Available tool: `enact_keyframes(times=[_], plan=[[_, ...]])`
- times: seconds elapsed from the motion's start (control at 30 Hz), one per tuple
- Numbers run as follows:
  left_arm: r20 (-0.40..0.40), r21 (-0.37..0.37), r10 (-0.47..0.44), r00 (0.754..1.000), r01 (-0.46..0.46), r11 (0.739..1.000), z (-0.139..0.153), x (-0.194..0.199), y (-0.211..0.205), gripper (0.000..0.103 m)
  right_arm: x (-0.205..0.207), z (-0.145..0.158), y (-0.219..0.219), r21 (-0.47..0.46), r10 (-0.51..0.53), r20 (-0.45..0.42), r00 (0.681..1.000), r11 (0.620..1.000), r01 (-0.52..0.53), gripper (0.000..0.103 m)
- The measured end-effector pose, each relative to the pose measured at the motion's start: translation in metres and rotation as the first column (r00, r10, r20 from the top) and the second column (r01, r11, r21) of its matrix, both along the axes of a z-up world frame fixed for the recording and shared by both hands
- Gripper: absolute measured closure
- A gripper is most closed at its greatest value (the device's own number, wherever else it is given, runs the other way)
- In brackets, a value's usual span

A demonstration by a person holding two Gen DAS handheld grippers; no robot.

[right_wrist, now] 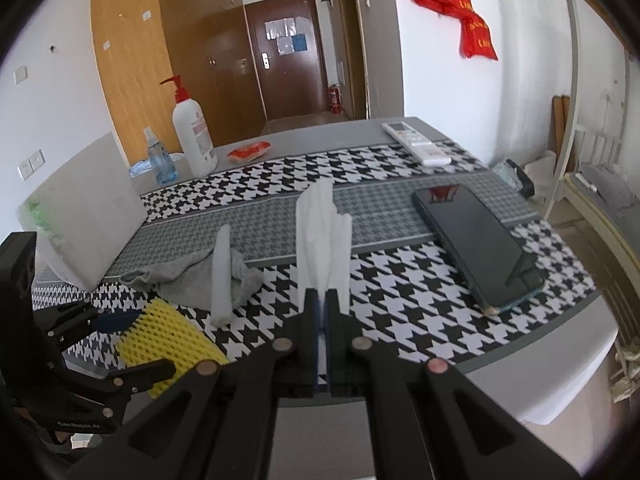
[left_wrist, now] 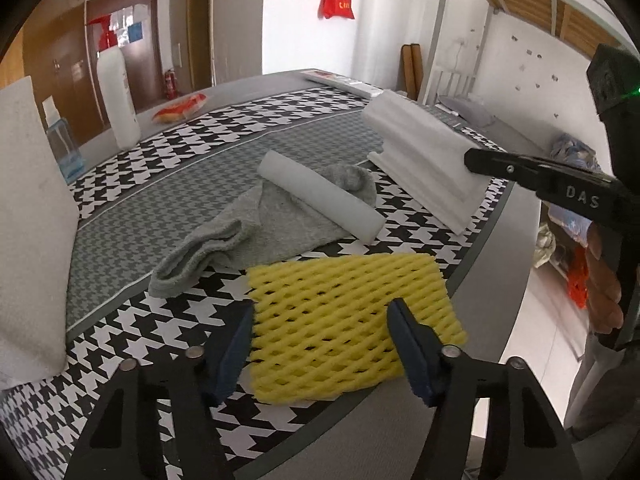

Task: Organize soft objects
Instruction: 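Close the left tool on the yellow foam net sponge, then carry the sponge with the left tool while the right tool carries the tissue pack toward the foam box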

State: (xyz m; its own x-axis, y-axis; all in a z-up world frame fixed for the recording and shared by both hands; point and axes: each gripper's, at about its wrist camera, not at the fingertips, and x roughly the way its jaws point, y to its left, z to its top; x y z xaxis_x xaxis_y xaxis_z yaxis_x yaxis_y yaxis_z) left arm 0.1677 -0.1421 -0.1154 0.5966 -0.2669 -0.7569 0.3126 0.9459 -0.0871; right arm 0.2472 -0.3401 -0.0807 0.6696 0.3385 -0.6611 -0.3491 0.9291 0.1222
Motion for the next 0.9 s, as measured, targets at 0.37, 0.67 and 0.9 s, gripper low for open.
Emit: enact_keyframes(times=[0.37, 0.67, 0.9], plan=[[0.014, -0.029, -0.055, 0.998, 0.055, 0.998, 0.005, -0.004, -0.01, 0.082, 0.005, -0.014, 0.0, -0.011, 0.001, -0.026, 1.0, 1.0, -0.001, 0.048], [0.038, -0.048, -0.04, 0.998, 0.041, 0.998, 0.016, -0.012, -0.002, 0.082, 0.013, -0.026, 0.009, -0.047, 0.005, -0.057, 0.998, 0.999, -0.007, 0.048], [0.059, -0.055, -0.023, 0.998, 0.026, 0.998, 0.023, -0.018, 0.006, 0.082, 0.012, -0.03, 0.016, -0.114, -0.022, -0.05, 0.998, 0.993, 0.017, 0.048]])
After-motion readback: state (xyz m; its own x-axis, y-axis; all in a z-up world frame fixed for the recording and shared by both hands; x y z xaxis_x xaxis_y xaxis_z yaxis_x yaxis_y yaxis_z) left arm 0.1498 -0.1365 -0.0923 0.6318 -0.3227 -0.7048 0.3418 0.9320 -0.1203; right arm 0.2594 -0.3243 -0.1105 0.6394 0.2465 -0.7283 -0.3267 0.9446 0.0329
